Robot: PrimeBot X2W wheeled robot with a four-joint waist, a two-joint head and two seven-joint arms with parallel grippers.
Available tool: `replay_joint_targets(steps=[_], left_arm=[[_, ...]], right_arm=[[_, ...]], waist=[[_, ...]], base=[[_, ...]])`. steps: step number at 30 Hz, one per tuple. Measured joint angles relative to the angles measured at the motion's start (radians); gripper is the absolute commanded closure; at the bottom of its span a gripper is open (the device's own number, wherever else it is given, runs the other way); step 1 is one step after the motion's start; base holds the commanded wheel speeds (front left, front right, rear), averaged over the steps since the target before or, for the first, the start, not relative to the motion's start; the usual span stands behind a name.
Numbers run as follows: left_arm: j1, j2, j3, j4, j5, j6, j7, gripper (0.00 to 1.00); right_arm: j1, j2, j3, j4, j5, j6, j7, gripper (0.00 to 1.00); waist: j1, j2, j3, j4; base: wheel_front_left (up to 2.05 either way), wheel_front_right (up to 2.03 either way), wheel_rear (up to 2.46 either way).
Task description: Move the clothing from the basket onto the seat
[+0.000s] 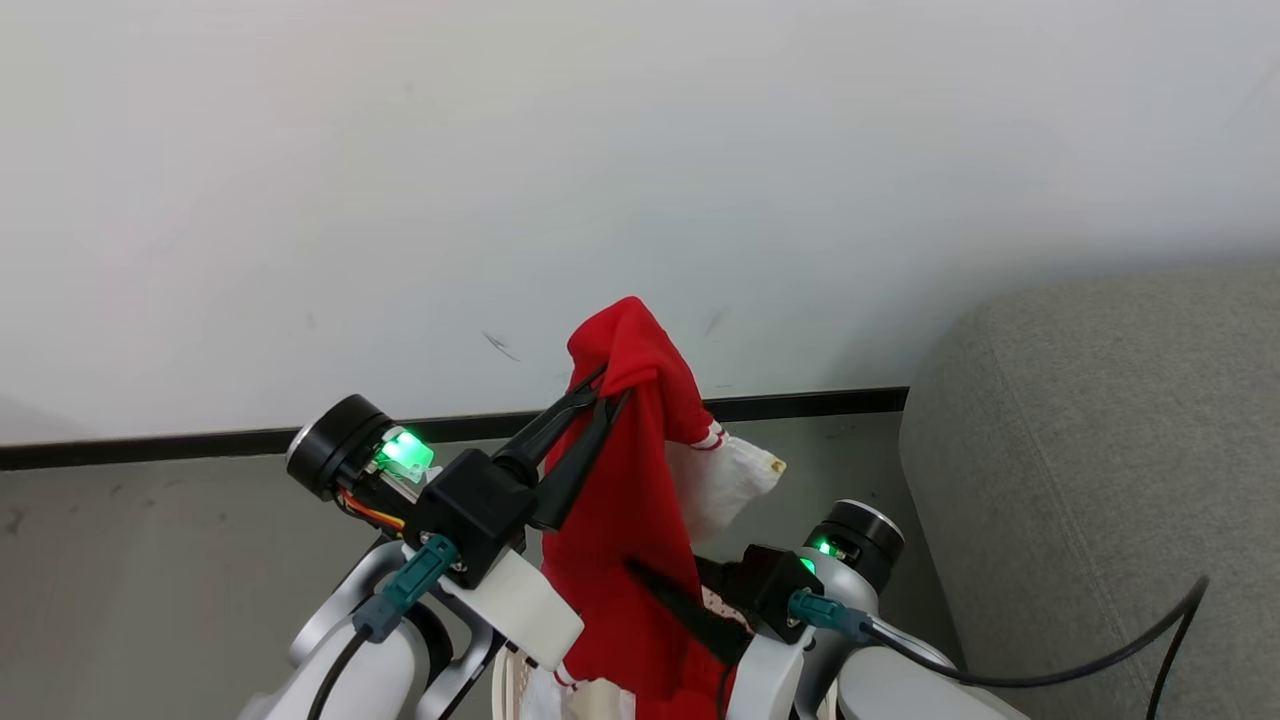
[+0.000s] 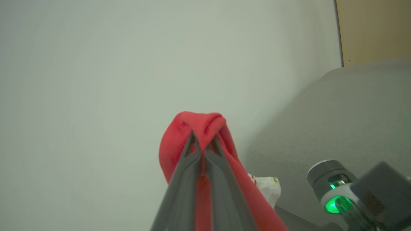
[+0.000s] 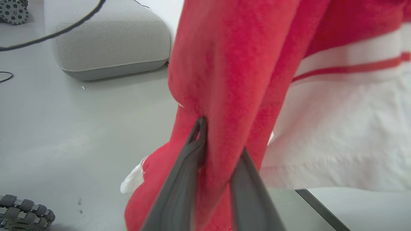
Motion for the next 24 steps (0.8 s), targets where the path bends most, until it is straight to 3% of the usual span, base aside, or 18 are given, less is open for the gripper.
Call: replay_joint_targets(steps=[13, 14, 15, 16, 17, 18, 19, 20, 24], left_arm=[[0.050, -0.004, 0.055, 0.030, -0.041, 0.042, 0.010, 1.00], [0.059, -0.005, 0.059, 0.038, -0.044, 0.049, 0.010, 0.95], [0.068, -0.005, 0.063, 0.044, -0.044, 0.055, 0.009, 0.74], [0.074, -0.006, 0.066, 0.049, -0.047, 0.058, 0.009, 0.61], [0.082, -0.007, 0.069, 0.050, -0.052, 0.060, 0.008, 0.61], [0.088, -0.010, 0.070, 0.052, -0.053, 0.064, 0.000, 0.52], [0.092, -0.012, 0.070, 0.052, -0.055, 0.067, -0.004, 0.16], [0.096, -0.016, 0.071, 0.053, -0.060, 0.069, -0.009, 0.04], [0.120, -0.031, 0.072, 0.063, -0.070, 0.071, -0.019, 0.00]], right_arm=[[-0.014, 0.000, -0.123, 0.004, 0.001, 0.000, 0.000, 1.00], [-0.014, 0.000, -0.143, -0.002, -0.001, 0.000, 0.000, 1.00], [-0.014, 0.000, -0.167, -0.010, -0.005, 0.000, 0.000, 1.00], [-0.013, 0.000, -0.193, -0.024, -0.008, 0.000, 0.000, 1.00], [-0.013, 0.000, -0.220, -0.037, -0.012, 0.000, 0.000, 1.00], [-0.013, 0.000, -0.248, -0.051, -0.020, 0.000, 0.000, 1.00], [-0.013, -0.001, -0.273, -0.066, -0.025, 0.000, 0.000, 1.00], [-0.013, -0.002, -0.298, -0.079, -0.031, 0.000, 0.000, 1.00], [-0.010, -0.021, -0.386, -0.127, -0.047, 0.000, 0.000, 1.00]], waist=[[0.0001, 0.0000, 0.005, -0.009], [0.0000, 0.0000, 0.005, -0.013], [0.0000, 0.0000, 0.006, -0.016], [0.0001, 0.0000, 0.006, -0.020], [0.0000, 0.0000, 0.006, -0.025], [0.0000, 0.0000, 0.007, -0.029], [0.0001, 0.0000, 0.007, -0.034], [0.0000, 0.0000, 0.008, -0.039], [0.0000, 0.0000, 0.009, -0.059]], base=[[0.00, 0.00, 0.00], [0.00, 0.00, 0.00], [0.00, 0.00, 0.00], [0.00, 0.00, 0.00], [0.00, 0.00, 0.00], [0.00, 0.00, 0.00], [0.00, 0.00, 0.00], [0.00, 0.00, 0.00], [0.00, 0.00, 0.00]])
